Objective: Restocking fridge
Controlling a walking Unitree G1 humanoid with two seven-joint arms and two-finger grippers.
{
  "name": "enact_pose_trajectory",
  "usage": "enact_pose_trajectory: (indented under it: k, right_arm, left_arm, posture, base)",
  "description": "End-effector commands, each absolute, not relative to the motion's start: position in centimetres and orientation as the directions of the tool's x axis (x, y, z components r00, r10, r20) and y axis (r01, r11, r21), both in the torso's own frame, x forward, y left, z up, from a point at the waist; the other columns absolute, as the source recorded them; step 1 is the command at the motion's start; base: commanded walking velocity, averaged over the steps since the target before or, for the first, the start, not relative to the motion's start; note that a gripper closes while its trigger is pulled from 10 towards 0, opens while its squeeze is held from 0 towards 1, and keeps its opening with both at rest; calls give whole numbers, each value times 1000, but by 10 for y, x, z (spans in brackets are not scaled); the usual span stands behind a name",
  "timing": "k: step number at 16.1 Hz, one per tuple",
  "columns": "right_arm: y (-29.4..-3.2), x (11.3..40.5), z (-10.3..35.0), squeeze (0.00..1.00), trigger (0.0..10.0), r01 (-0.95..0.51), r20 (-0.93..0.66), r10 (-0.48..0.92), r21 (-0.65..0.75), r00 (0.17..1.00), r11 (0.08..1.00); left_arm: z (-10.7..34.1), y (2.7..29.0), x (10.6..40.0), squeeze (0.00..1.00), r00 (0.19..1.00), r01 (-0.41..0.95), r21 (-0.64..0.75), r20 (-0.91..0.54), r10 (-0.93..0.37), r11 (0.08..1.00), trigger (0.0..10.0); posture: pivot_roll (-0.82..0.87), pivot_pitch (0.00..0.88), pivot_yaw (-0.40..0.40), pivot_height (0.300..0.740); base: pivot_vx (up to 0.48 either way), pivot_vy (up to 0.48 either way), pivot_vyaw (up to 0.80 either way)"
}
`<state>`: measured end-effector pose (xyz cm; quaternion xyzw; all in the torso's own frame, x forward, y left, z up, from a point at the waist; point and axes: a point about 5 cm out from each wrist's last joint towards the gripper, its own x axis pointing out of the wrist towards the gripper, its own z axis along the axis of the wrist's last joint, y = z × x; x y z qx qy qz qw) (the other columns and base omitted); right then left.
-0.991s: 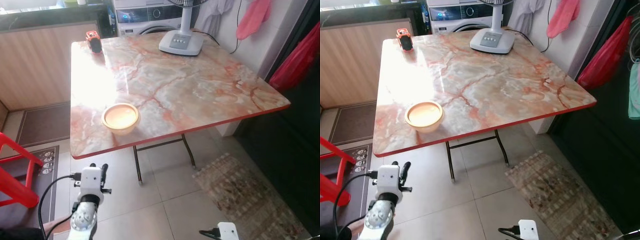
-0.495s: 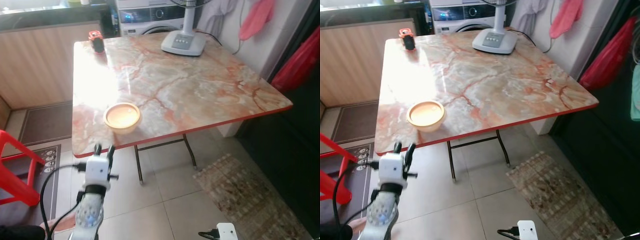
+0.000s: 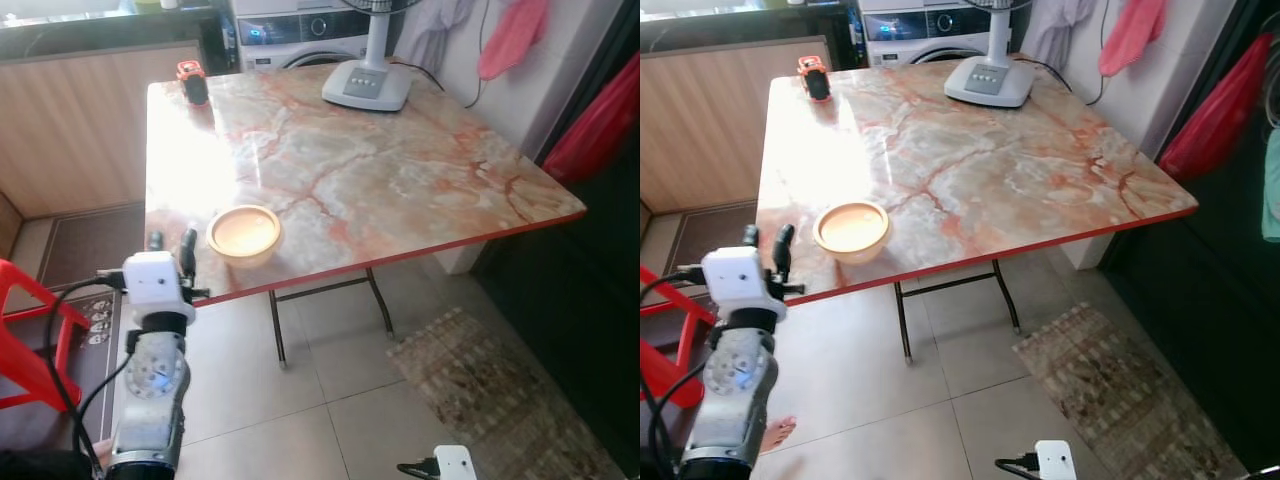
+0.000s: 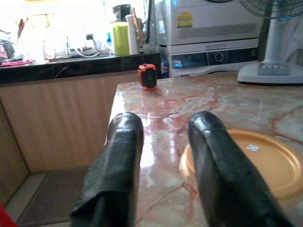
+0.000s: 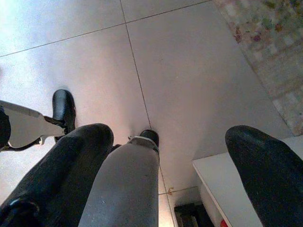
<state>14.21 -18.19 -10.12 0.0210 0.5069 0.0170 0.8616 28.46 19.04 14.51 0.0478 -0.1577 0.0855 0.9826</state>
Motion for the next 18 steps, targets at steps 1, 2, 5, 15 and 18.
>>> enact_pose_trajectory:
  k: [1,2,5,15,18]
  right_arm:
    - [-182,139,-102,0,10000,-11,-880,50,51,472,999]
    - [-181,139,-102,0,10000,-18,-880,53,51,471,999]
    - [-181,139,-103,0,10000,-15,-880,54,53,471,998]
    - [-181,139,-102,0,10000,-9,-875,54,56,481,998]
    - [-181,139,-102,0,10000,-18,-875,58,56,481,998]
  left_arm:
    - [150,191,284,1000,936,-176,49,316,152,983,10000]
    - [149,188,283,1000,942,-159,28,304,143,987,10000]
    - [149,182,284,1000,949,-128,-5,291,124,992,10000]
    - [154,184,284,0,952,-113,-81,276,131,990,10000]
    - [156,183,285,0,952,-108,-92,279,129,990,10000]
  posture:
    - [12,50,-15,740]
    - [12,50,-15,740]
    - [11,56,-16,740]
    - [12,68,-16,740]
    - [8,57,-14,740]
  base:
    - [0,0,0]
    - [0,0,0]
    - [0,0,0]
    - [0,0,0]
    - [300,0,0]
